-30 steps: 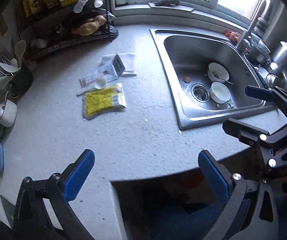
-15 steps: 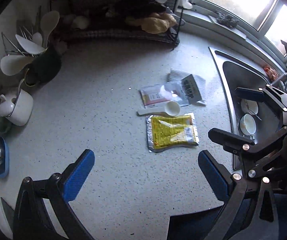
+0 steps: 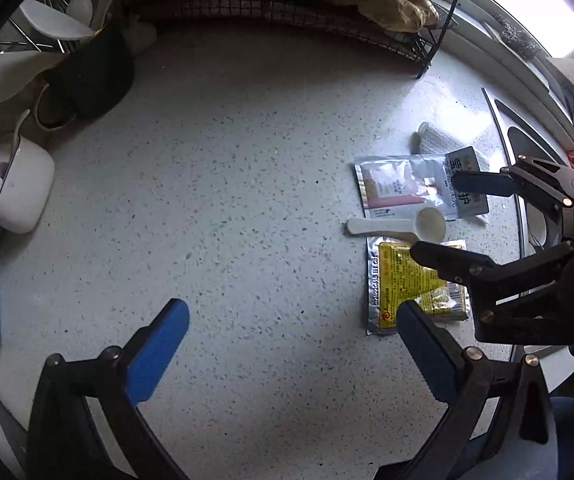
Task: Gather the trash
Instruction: 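Grasp the white plastic scoop by its bowl with the right tool, then grasp the pink-printed sachet with the left tool while the right tool holds the scoop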
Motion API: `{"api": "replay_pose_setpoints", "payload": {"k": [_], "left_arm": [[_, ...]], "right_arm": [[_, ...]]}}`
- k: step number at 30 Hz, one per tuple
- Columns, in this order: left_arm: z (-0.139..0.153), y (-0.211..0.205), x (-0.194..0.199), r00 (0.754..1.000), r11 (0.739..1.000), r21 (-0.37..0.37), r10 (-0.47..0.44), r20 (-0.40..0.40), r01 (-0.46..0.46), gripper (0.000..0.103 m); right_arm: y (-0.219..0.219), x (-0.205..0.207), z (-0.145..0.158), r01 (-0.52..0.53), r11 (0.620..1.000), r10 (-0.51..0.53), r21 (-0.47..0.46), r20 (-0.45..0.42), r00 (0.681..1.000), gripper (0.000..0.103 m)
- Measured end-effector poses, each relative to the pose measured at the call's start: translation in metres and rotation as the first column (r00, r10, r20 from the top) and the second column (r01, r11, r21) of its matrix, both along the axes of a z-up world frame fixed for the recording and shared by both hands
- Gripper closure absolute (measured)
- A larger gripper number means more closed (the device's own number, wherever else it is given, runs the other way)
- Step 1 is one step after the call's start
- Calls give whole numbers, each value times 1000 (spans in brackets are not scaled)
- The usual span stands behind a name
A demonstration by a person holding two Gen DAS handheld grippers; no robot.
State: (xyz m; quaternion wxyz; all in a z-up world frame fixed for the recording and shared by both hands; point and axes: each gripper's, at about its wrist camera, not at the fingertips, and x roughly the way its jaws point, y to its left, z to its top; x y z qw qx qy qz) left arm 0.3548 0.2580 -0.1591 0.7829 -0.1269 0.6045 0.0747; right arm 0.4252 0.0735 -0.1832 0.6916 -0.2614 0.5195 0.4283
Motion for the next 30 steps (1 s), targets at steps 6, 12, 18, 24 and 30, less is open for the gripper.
{"api": "replay_pose_setpoints", "payload": {"k": [6, 12, 18, 24, 30], "left_arm": [[-10, -2, 9, 1000, 1000, -12, -16, -20, 16, 0], [-15, -6, 7, 999, 1000, -28, -15, -36, 14, 0], [-10, -11, 5, 999, 1000, -24, -10, -33, 9, 0], [4, -26, 15, 999, 999, -22, -41, -11, 40, 0], [16, -58, 55, 992, 992, -27, -119, 31, 120, 0]], "right_arm": [[11, 7, -19, -62, 996, 60, -57, -26, 998, 41], [19, 3, -21, -75, 995, 76, -69, 10, 997, 60], [17, -10, -19, -76, 996, 78, -52, 30, 997, 77], [-11, -4, 10, 62, 997, -63, 42, 30, 998, 77], [-59, 17, 30, 246, 965, -252, 94, 57, 966, 77]]}}
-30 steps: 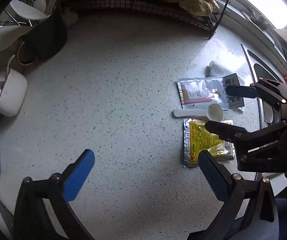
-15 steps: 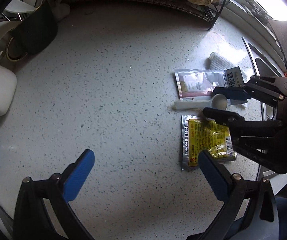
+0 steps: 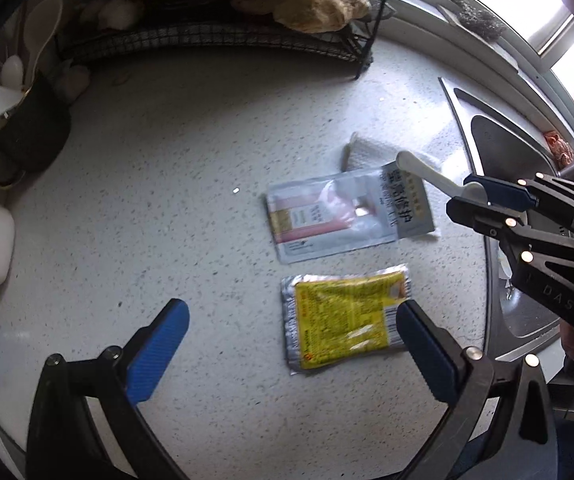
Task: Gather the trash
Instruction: 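Grasp the pink-printed sachet with the left tool while the right tool holds the scoop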
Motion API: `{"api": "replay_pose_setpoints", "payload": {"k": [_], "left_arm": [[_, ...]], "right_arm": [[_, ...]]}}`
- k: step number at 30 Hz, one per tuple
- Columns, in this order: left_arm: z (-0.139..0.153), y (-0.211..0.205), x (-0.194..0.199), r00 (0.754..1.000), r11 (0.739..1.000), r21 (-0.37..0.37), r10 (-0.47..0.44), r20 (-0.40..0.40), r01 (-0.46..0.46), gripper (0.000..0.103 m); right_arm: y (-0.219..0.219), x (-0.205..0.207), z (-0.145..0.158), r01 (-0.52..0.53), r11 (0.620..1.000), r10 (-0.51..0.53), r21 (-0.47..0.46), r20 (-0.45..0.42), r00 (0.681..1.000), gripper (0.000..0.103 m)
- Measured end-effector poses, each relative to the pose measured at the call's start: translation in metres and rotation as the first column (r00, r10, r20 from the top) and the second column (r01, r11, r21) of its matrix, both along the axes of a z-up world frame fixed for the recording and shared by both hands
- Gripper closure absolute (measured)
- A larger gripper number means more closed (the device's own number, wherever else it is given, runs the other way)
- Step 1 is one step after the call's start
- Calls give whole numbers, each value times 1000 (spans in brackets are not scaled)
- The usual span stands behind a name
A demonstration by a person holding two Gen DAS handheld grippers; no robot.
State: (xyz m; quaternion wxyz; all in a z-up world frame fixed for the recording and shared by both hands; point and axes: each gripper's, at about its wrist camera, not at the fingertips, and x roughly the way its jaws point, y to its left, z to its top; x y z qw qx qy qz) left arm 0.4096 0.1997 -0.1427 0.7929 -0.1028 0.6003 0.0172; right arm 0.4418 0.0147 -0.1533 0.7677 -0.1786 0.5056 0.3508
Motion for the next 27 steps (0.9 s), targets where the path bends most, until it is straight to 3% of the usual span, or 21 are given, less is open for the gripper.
{"api": "replay_pose_setpoints", "payload": {"k": [8, 14, 17, 23, 24, 27], "left_arm": [[2, -52, 62, 992, 992, 7, -124, 26, 123, 1], [-24, -68, 107, 994, 995, -4, -105, -18, 104, 16], [-41, -71, 119, 993, 995, 19, -95, -63, 97, 34], [-46, -67, 112, 990, 992, -35, -122, -67, 120, 68], [-45, -67, 109, 989, 990, -58, -134, -63, 131, 84], [-38, -65, 89, 988, 988, -52, -145, -46, 142, 95]], "right_arm": [[-58, 18, 10, 215, 977, -215, 7, -19, 976, 77], [-89, 15, 3, 273, 962, -273, -12, -38, 961, 77], [-101, 13, -1, 293, 956, -293, -17, -60, 954, 76], [-106, 11, -6, 307, 952, -307, -16, -84, 948, 76], [-104, 11, -7, 304, 953, -304, -15, -88, 949, 76], [-99, 10, -8, 292, 956, -292, -10, -94, 952, 76]]}}
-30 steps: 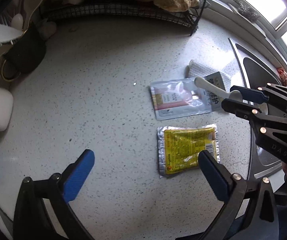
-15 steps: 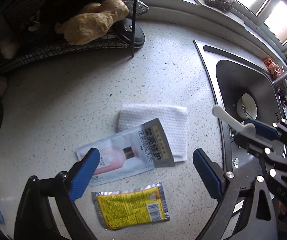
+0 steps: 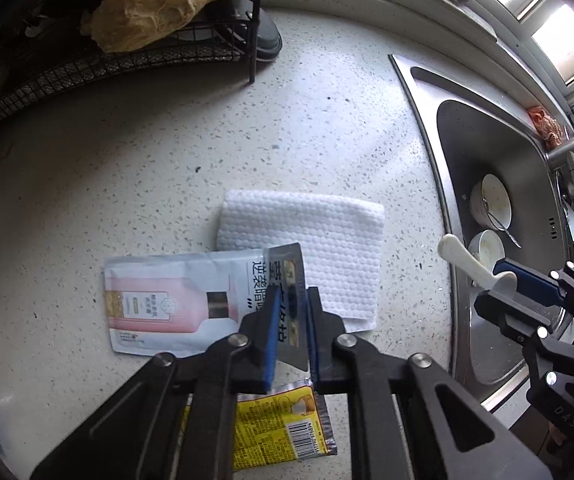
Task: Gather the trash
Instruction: 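Grasp the pink-printed sachet with the left tool while the right tool holds the scoop, then carry the sachet and scoop down over the red bucket with both tools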
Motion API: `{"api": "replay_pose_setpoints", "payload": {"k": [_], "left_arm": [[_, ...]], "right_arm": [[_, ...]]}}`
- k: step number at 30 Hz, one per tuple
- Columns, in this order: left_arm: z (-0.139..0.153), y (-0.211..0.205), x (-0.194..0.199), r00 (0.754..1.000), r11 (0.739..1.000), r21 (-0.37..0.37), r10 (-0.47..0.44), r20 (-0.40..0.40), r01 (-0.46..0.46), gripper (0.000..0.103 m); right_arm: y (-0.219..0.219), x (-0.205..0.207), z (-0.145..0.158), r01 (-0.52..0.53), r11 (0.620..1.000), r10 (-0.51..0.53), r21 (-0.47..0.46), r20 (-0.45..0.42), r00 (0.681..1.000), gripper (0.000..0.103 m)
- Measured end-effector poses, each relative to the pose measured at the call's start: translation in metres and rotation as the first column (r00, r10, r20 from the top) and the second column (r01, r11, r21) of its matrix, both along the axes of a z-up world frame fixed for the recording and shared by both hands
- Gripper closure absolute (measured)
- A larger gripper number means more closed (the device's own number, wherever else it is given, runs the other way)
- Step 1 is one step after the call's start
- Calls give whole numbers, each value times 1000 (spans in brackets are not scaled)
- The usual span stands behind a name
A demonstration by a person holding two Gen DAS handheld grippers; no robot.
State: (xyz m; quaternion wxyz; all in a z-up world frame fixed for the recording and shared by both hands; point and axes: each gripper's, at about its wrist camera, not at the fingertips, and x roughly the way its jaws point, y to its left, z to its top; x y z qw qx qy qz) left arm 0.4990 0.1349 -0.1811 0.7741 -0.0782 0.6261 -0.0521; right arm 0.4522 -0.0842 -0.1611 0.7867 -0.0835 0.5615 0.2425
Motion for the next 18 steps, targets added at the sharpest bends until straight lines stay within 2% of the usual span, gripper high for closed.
{"api": "replay_pose_setpoints", "payload": {"k": [4, 11, 18], "left_arm": [[9, 5, -15, 1000, 1000, -13, 4, 19, -4, 101], [46, 25, -45, 996, 999, -8, 43, 80, -42, 103], [85, 15, -76, 987, 999, -9, 44, 155, -44, 103]], "right_arm": [[7, -1, 3, -15, 1000, 15, 18, 2, 1000, 76], [15, -13, 17, -51, 998, 49, 42, 32, 998, 76], [15, -38, 27, -84, 995, 80, 59, 59, 995, 76]]}}
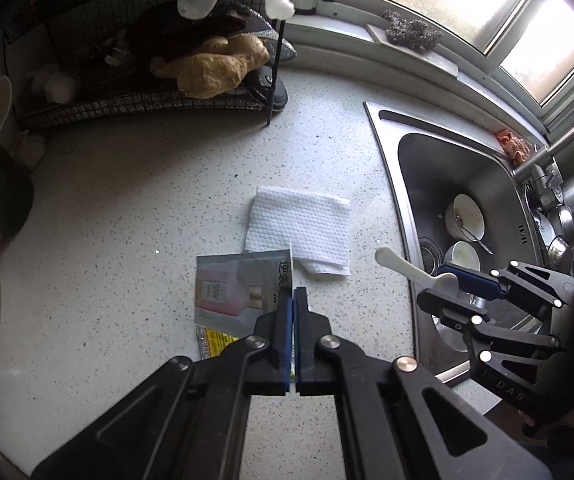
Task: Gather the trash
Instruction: 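Carry the sachet and scoop down over the red bucket with both tools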
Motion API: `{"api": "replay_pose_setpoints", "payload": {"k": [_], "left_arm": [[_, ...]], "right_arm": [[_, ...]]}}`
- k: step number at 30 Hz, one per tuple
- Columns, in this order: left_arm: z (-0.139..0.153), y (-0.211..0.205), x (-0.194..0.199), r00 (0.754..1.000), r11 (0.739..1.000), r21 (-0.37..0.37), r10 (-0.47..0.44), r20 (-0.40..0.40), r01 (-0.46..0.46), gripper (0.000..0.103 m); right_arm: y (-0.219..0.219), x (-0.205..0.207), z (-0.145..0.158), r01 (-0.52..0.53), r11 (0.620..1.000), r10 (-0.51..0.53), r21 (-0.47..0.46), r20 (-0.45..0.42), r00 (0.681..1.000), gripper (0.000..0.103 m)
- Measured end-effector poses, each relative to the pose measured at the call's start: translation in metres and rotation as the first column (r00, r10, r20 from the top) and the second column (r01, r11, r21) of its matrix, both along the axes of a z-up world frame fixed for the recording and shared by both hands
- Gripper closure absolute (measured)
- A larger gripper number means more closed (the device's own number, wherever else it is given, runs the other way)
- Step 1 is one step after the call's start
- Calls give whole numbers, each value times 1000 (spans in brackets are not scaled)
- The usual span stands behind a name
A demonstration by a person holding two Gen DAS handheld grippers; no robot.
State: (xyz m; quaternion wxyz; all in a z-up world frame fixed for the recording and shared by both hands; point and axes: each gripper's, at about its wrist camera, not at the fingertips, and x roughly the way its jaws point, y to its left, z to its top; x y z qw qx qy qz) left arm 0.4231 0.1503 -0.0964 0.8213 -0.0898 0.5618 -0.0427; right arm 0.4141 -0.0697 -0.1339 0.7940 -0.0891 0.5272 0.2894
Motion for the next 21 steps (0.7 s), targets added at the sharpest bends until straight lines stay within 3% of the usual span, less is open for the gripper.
{"api": "replay_pose_setpoints", "payload": {"k": [9, 14, 21], "left_arm": [[42, -48, -57, 995, 999, 17, -35, 91, 34, 103], [63, -84, -106, 990, 996, -43, -74, 122, 80, 103], [66, -143, -180, 985, 992, -32, -116, 126, 121, 103]], "right_arm": [[-27, -50, 24, -15, 999, 12, 39, 74, 997, 76], [-58, -94, 35, 11, 998, -17, 54, 108, 994, 77], [-116, -172, 40, 70, 996, -75, 48, 121, 990, 76]]}}
